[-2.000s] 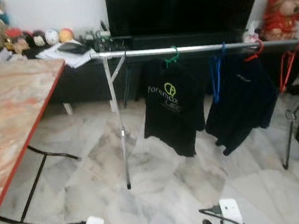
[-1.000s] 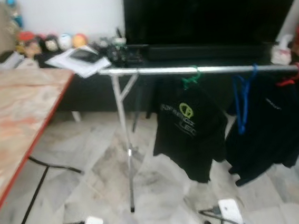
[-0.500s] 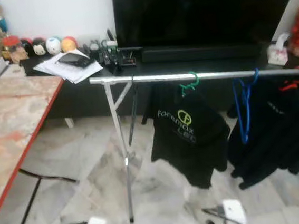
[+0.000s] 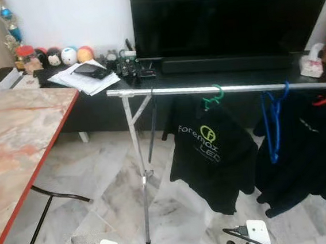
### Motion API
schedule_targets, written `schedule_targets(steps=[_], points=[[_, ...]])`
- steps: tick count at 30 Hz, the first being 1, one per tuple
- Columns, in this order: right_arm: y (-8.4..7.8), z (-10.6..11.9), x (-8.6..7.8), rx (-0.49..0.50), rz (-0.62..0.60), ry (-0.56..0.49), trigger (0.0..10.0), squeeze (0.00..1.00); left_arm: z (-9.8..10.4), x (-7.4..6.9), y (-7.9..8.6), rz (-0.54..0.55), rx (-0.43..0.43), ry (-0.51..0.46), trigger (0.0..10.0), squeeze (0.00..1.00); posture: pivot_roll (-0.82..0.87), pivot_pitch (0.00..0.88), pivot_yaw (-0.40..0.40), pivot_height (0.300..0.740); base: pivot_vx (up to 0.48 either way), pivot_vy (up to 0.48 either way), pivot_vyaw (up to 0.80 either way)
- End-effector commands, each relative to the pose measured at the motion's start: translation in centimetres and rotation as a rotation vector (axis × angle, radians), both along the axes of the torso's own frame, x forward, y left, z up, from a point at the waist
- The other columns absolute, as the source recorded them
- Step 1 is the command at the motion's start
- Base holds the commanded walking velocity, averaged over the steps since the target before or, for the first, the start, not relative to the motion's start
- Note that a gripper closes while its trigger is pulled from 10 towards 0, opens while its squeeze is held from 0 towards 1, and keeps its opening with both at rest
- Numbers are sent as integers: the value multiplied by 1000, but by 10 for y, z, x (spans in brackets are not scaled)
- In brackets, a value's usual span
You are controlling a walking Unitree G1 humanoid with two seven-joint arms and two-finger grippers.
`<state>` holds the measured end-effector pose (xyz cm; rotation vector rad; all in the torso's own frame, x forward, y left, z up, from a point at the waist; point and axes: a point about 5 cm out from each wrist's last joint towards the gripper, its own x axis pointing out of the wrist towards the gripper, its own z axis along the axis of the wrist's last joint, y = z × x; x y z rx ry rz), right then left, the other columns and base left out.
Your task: Hang hanger
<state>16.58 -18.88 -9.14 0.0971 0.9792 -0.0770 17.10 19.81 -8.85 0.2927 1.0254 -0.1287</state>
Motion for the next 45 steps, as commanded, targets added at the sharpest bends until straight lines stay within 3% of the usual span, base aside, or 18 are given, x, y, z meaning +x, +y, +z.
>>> schedule_targets(steps=[1, 18, 38, 45], points=[[0, 1, 3, 1, -7, -13, 10000, 0, 1, 1, 1, -9, 3, -2, 10000, 0, -17, 0, -52, 740, 337, 0, 0], [0, 2, 4, 4, -8, -11, 10000, 0, 2, 4, 2, -16, 14, -7, 10000, 0, -14, 0, -49, 740, 334, 0, 0], [0, 5, 10, 24, -48, -71, 10000, 0, 3, 6, 2, -43, 29, -4, 10000, 0, -67, 0, -20, 740, 0, 0, 0], [-2, 8, 14, 20, -116, -118, 10000, 0, 4, 9, 2, -46, 32, -9, 10000, 0, -103, 0, 3, 740, 0, 0, 0]])
